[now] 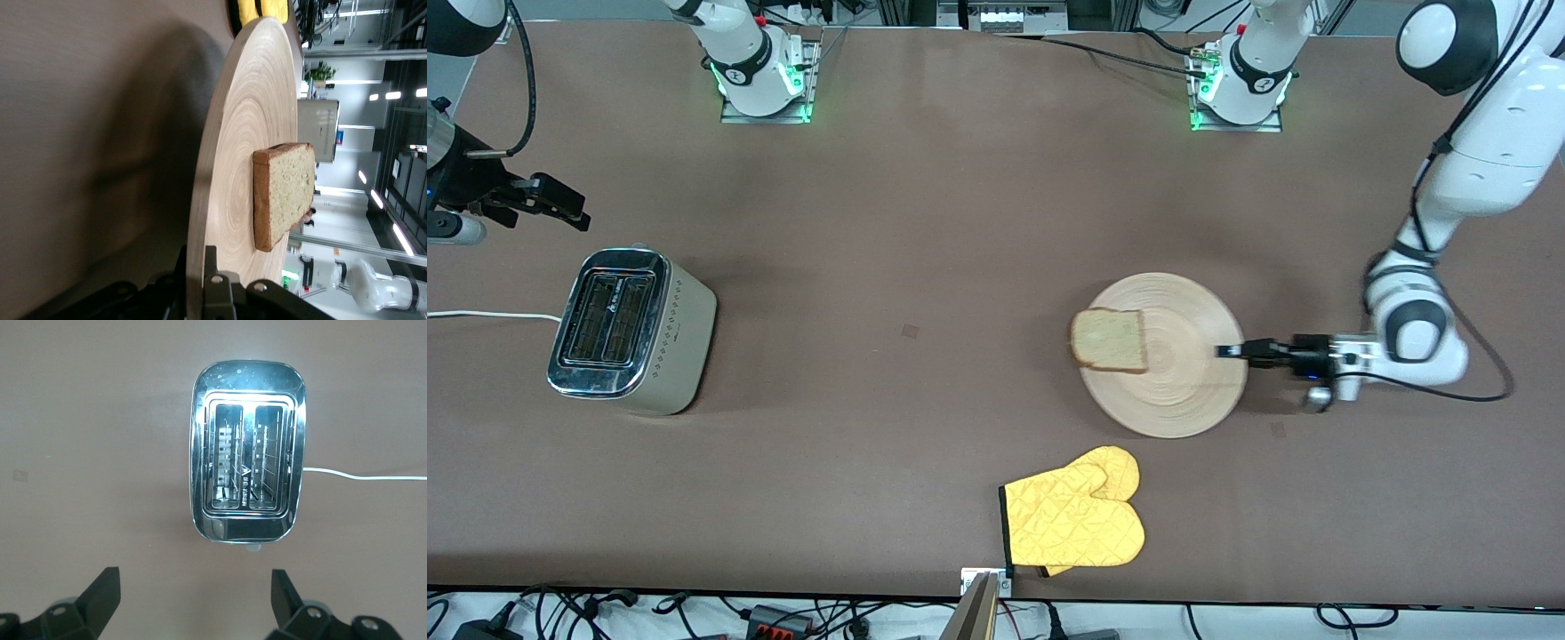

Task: Move plate and put bread in toaster
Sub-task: 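Slide the plate with bread toward the table middle with the left gripper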

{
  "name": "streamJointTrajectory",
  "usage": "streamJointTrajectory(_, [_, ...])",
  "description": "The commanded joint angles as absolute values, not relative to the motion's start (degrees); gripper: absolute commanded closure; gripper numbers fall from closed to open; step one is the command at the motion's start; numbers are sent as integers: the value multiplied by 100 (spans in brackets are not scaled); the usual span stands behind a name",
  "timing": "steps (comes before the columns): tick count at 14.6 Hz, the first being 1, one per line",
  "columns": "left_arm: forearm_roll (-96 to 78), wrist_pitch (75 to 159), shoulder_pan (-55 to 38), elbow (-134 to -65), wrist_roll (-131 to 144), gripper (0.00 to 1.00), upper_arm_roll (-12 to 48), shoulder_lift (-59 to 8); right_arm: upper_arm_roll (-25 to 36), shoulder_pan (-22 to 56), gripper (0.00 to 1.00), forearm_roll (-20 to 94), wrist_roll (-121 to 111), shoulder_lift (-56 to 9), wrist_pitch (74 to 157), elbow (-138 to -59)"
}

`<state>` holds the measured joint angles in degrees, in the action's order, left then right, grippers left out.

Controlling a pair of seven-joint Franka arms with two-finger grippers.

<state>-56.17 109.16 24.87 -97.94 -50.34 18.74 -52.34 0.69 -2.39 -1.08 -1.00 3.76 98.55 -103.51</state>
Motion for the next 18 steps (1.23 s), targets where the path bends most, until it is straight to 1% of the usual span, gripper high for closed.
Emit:
streamJointTrajectory(1, [-6256,11800,2584,-10589,-5010,99,2555,-4834,35,-281,0,-141,-193,439,9940,-10441])
streamJointTrajectory(3, [-6468,12407,2488,-10722,-5010,99,2977,-4860,35,-281,0,-149,-202,439,9940,-10441])
streamJointTrajectory(4, [-6495,12567,2339,-10731,-5010,99,3040,-4886,35,-281,0,-149,-220,439,9940,-10441])
streamJointTrajectory(8, [-7214,13121,1531,-10723,-5088,99,3041,-4887,35,-281,0,-149,-264,439,9958,-10441])
streamJointTrajectory(10, [-7330,13358,1354,-10723,-5089,99,3041,-4887,35,-281,0,-149,-264,431,9958,-10441])
streamJointTrajectory(11, [-7330,13359,1362,-10731,-5098,95,3041,-4887,35,-281,0,-149,-255,422,9967,-10441])
streamJointTrajectory(12, [-7330,13342,1354,-10731,-5054,80,3041,-4887,35,-264,0,-149,-255,404,9984,-10441])
streamJointTrajectory(13, [-7321,13324,1362,-10723,-5019,60,3041,-4887,35,-264,0,-141,-264,396,9984,-10450])
streamJointTrajectory(14, [-7304,13324,1380,-10723,-5106,15,3041,-4869,35,-264,0,-149,-264,396,9984,-10450])
streamJointTrajectory(15, [-7278,13316,1423,-10723,-5141,0,3032,-4826,35,-272,0,-149,-264,387,9984,-10450])
streamJointTrajectory(18, [-7164,13220,1546,-10696,-5212,0,3006,-4738,26,-264,0,-141,-255,369,9984,-10450])
